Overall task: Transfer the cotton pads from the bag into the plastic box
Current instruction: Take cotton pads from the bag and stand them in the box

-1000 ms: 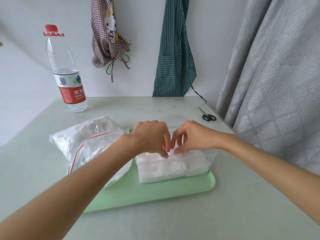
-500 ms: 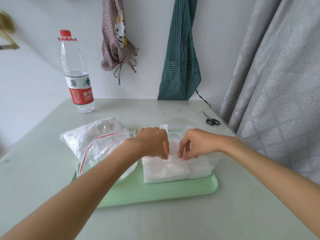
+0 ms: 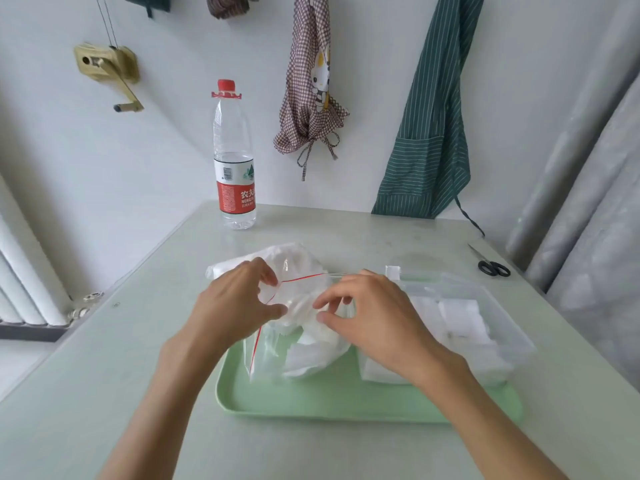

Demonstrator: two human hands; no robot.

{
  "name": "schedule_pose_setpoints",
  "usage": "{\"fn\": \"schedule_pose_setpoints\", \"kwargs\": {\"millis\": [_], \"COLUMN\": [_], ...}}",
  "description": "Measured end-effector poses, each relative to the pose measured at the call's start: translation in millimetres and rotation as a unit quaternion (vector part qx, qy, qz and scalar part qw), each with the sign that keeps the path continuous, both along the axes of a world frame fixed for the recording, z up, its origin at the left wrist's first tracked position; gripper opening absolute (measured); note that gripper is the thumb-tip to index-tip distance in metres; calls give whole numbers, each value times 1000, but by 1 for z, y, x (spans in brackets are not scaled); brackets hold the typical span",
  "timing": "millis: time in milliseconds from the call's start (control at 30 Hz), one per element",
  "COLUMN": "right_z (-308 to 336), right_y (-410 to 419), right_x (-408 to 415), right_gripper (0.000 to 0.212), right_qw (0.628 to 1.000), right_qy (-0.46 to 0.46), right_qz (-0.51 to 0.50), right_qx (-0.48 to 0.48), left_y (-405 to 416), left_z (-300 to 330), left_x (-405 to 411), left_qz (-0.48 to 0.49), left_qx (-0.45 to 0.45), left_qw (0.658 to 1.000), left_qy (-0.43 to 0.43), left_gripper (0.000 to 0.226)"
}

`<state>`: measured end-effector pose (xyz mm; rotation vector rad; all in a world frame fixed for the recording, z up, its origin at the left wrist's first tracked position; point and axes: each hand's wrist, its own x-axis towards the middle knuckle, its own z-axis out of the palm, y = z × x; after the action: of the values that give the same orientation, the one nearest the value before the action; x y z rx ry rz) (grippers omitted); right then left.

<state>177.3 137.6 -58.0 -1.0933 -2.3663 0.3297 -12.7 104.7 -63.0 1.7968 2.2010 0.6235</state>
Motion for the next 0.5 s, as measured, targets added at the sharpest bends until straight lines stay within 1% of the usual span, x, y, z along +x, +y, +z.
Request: {"fn": "schedule_pose_setpoints", "kwargs": {"millis": [67, 133, 200, 233, 300, 367, 433, 500], "right_z": [-8, -15, -23, -28, -35, -41, -43, -44], "right_y": [-1, 0, 0, 0, 0, 1, 1, 1], "right_x": [-14, -20, -19, -18, -18, -20, -23, -24], "right_gripper": [14, 24, 40, 43, 38, 33, 27, 12], "right_qw": [995, 983, 965, 955, 939, 932, 936, 938], "right_qy": [-70, -147, -234, -269, -304, -308, -304, -297], "right_qz": [41, 76, 86, 85, 80, 75, 62, 61], "right_qx": [59, 75, 81, 95, 142, 175, 169, 168], "left_y": [6, 10, 10, 10, 8, 7, 5, 4], "left_z": [-1, -2, -2, -4, -5, -5, -2, 1], "left_x": [0, -2, -3, -5, -10, -12, -12, -11], "left_qz": [-42, -68, -76, -75, -75, -68, -66, -72], "left_qx": [-3, -4, -8, -13, -15, -14, -15, -18], "left_qw": [999, 998, 997, 997, 997, 997, 997, 997], "left_qy": [8, 8, 15, 16, 14, 22, 28, 37], "left_gripper": [27, 26, 27, 24, 22, 31, 36, 38]}}
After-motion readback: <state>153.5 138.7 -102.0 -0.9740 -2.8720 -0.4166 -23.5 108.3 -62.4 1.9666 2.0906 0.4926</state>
